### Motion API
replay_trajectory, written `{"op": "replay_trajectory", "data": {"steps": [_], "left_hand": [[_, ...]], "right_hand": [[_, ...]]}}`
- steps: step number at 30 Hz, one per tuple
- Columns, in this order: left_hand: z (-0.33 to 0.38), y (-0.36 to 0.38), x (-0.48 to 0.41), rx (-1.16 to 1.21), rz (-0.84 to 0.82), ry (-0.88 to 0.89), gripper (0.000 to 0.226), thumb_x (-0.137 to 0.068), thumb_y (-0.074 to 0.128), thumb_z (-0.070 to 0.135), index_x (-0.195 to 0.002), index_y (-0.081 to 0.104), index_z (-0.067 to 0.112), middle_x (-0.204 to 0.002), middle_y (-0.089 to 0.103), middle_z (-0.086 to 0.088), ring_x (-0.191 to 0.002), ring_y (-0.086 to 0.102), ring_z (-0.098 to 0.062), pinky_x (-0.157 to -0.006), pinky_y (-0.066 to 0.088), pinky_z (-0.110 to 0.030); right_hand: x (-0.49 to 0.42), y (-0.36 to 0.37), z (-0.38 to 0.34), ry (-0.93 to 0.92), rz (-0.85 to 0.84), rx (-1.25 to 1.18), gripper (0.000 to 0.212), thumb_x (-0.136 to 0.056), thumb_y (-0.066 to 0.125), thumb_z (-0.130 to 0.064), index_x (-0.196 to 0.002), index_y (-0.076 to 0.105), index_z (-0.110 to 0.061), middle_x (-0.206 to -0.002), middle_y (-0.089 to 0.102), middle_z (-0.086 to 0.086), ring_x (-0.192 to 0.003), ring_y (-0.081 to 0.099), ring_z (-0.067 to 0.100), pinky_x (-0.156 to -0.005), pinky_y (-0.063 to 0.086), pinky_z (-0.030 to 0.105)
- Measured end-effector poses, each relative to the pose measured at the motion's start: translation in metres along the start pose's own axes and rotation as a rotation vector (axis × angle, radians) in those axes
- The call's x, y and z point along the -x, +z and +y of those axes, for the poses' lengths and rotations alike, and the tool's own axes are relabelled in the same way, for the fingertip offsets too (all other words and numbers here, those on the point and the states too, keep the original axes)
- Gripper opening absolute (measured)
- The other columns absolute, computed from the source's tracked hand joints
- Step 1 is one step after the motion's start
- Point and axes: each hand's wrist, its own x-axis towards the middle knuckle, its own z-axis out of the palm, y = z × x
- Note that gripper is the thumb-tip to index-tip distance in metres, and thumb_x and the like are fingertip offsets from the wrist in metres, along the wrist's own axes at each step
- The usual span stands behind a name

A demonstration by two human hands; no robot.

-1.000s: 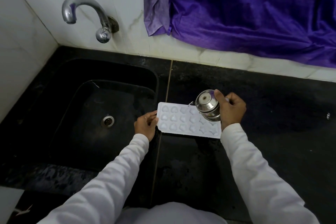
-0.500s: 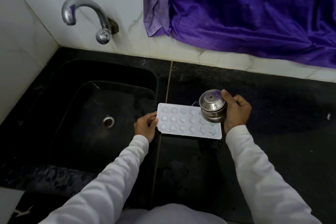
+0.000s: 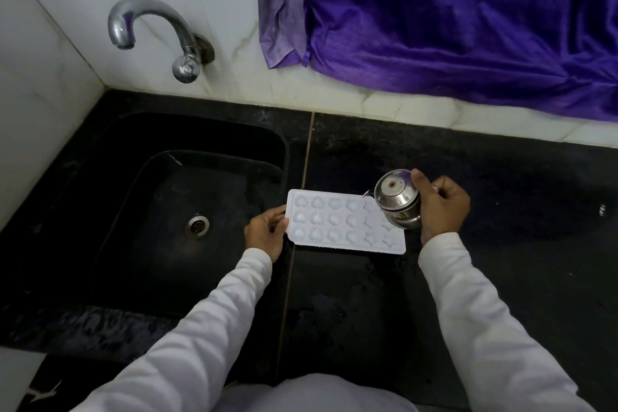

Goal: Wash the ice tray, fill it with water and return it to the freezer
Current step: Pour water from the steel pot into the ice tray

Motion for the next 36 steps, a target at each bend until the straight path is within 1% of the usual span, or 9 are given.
{"op": "replay_trajectory", "data": {"steps": [3,7,12,18,22,26,30,34,36], "left_hand": [[-0.0004,0.0002,-0.0001,-0.002,0.004,0.002,0.028,-0.091,0.064,0.005,-0.114,0.072,0.02,-0.091,0.073,0.008,-0.091,0.069,-0.005,-0.101,0.051,-0.029],[-0.0004,0.0003,-0.0004,-0.006,0.002,0.006,0.029,-0.091,0.064,0.006,-0.115,0.071,0.02,-0.093,0.074,0.007,-0.093,0.069,-0.006,-0.101,0.05,-0.029],[0.0011,0.0004,0.001,-0.005,0.007,0.005,0.029,-0.092,0.063,0.005,-0.117,0.071,0.018,-0.093,0.072,0.007,-0.089,0.067,-0.002,-0.098,0.05,-0.024],[-0.0008,0.0004,-0.0006,0.004,-0.002,-0.011,0.029,-0.091,0.064,0.005,-0.116,0.071,0.018,-0.095,0.074,0.003,-0.093,0.069,-0.006,-0.099,0.052,-0.029],[0.0002,-0.0002,-0.0005,-0.004,-0.004,-0.006,0.029,-0.091,0.064,0.005,-0.117,0.071,0.017,-0.094,0.074,0.004,-0.092,0.069,-0.006,-0.099,0.052,-0.03],[0.0005,-0.0006,0.0004,-0.01,-0.006,-0.009,0.029,-0.092,0.064,0.006,-0.117,0.071,0.018,-0.094,0.074,0.005,-0.093,0.069,-0.007,-0.099,0.052,-0.03],[0.0025,-0.0009,0.0016,-0.01,-0.005,-0.007,0.029,-0.092,0.064,0.006,-0.117,0.071,0.018,-0.095,0.074,0.006,-0.093,0.068,-0.006,-0.098,0.051,-0.027],[0.0044,-0.001,0.0029,-0.018,0.001,0.005,0.028,-0.092,0.064,0.005,-0.117,0.071,0.016,-0.095,0.073,0.005,-0.088,0.066,-0.001,-0.093,0.05,-0.019],[0.0045,-0.0013,0.003,-0.028,0.0,0.011,0.028,-0.092,0.064,0.006,-0.117,0.071,0.017,-0.095,0.073,0.005,-0.089,0.066,-0.001,-0.092,0.049,-0.018]], "right_hand": [[0.0,-0.0007,0.0,-0.009,-0.004,0.013,0.048,-0.076,0.082,-0.023,-0.049,0.043,-0.021,-0.06,0.043,0.007,-0.062,0.042,0.019,-0.062,0.048,0.03],[0.0007,-0.0005,-0.0011,-0.011,-0.006,0.015,0.047,-0.077,0.082,-0.022,-0.052,0.042,-0.02,-0.06,0.043,0.007,-0.062,0.042,0.019,-0.062,0.048,0.029],[0.0011,0.0008,-0.0027,-0.015,-0.003,0.01,0.048,-0.078,0.082,-0.02,-0.052,0.042,-0.018,-0.059,0.041,0.005,-0.062,0.04,0.018,-0.06,0.046,0.027],[0.0004,0.0003,-0.0045,-0.012,-0.008,0.011,0.046,-0.078,0.081,-0.022,-0.053,0.042,-0.019,-0.06,0.044,0.007,-0.063,0.043,0.019,-0.064,0.049,0.032],[0.0007,0.0008,-0.006,-0.016,-0.002,-0.001,0.047,-0.078,0.082,-0.021,-0.053,0.042,-0.019,-0.06,0.043,0.005,-0.062,0.042,0.019,-0.062,0.048,0.029],[0.0002,0.0003,-0.0061,-0.017,-0.001,0.002,0.046,-0.078,0.082,-0.021,-0.053,0.043,-0.019,-0.059,0.044,0.005,-0.062,0.043,0.018,-0.062,0.049,0.029],[0.0015,-0.0002,-0.0054,-0.011,0.005,0.01,0.044,-0.079,0.081,-0.021,-0.055,0.045,-0.017,-0.059,0.047,0.003,-0.061,0.045,0.017,-0.062,0.05,0.028],[-0.0003,-0.0014,-0.0066,0.052,0.023,-0.053,0.046,-0.078,0.082,-0.022,-0.054,0.043,-0.018,-0.058,0.044,0.001,-0.06,0.044,0.014,-0.061,0.049,0.026],[-0.0016,-0.0032,-0.0065,0.087,0.03,-0.101,0.045,-0.078,0.082,-0.021,-0.054,0.043,-0.019,-0.058,0.044,0.001,-0.06,0.044,0.012,-0.062,0.049,0.025]]}}
